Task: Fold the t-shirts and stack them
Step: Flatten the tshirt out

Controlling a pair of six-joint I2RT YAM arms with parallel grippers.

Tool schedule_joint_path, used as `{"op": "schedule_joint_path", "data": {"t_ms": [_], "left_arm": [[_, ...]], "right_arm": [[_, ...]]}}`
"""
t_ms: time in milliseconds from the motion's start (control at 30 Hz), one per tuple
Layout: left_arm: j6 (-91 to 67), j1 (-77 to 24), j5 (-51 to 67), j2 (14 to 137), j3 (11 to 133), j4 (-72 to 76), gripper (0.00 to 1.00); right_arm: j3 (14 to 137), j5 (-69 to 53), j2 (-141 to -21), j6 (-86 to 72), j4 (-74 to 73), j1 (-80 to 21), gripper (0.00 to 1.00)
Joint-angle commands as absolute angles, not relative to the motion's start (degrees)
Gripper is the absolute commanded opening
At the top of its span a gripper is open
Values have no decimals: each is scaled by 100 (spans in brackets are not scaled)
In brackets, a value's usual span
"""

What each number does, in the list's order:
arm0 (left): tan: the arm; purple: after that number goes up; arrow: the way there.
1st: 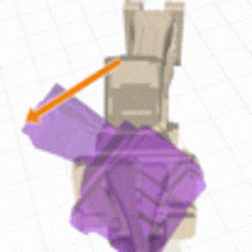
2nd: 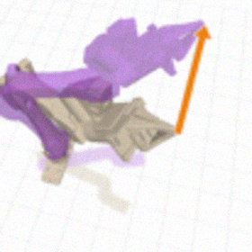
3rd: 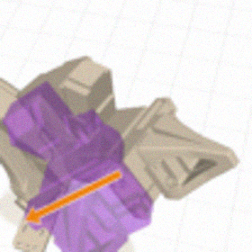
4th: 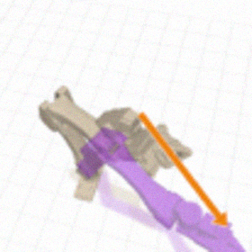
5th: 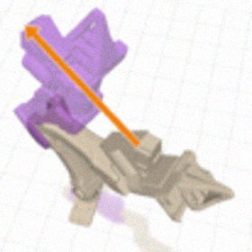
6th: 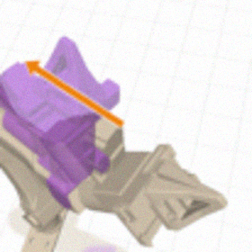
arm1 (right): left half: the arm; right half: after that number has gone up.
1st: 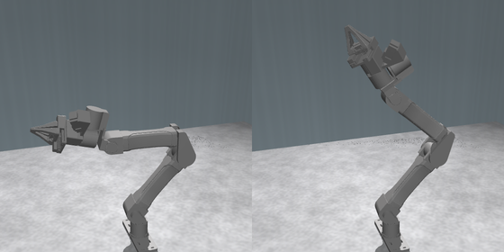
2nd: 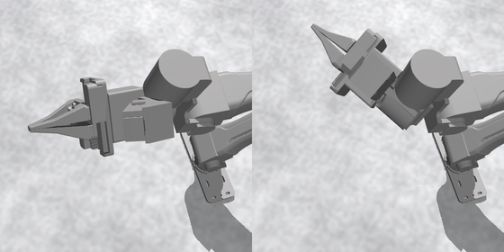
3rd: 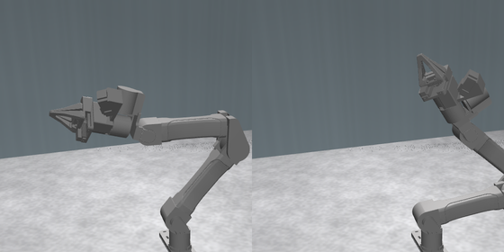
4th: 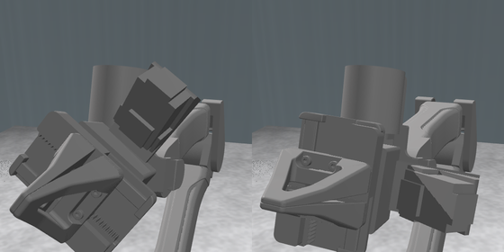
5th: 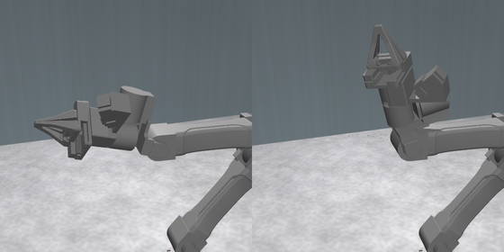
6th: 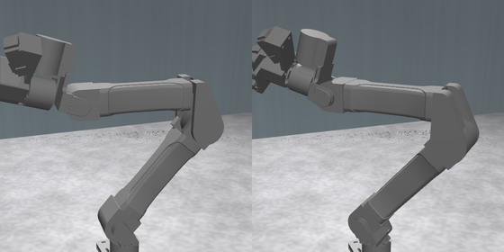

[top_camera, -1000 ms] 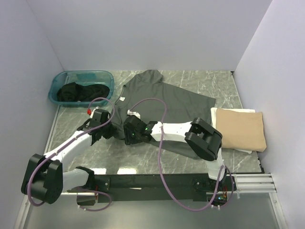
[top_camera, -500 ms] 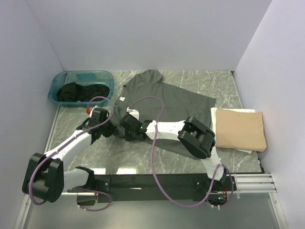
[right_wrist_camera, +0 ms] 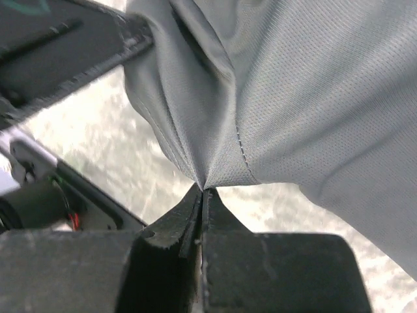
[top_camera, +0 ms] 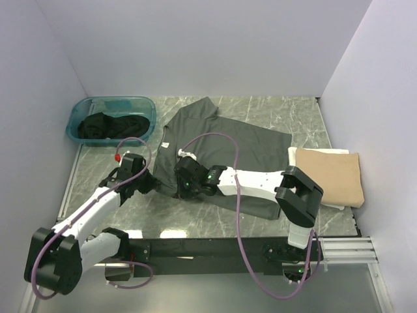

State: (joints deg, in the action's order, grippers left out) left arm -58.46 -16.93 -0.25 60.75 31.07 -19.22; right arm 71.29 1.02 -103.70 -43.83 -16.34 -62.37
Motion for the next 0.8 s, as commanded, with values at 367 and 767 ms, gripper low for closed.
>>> {"op": "schedule_joint_path", "data": {"t_ms": [367, 767], "left_arm": [[-6179, -1635, -440, 4668, 2523, -3137, 2], [-6425, -1679, -535, 3526, 3023, -4096, 100]], "right_arm": [[6179, 790, -9748, -4650, -3137, -6811, 18], [6258, 747, -9062, -4333, -3076, -6829, 62]]}}
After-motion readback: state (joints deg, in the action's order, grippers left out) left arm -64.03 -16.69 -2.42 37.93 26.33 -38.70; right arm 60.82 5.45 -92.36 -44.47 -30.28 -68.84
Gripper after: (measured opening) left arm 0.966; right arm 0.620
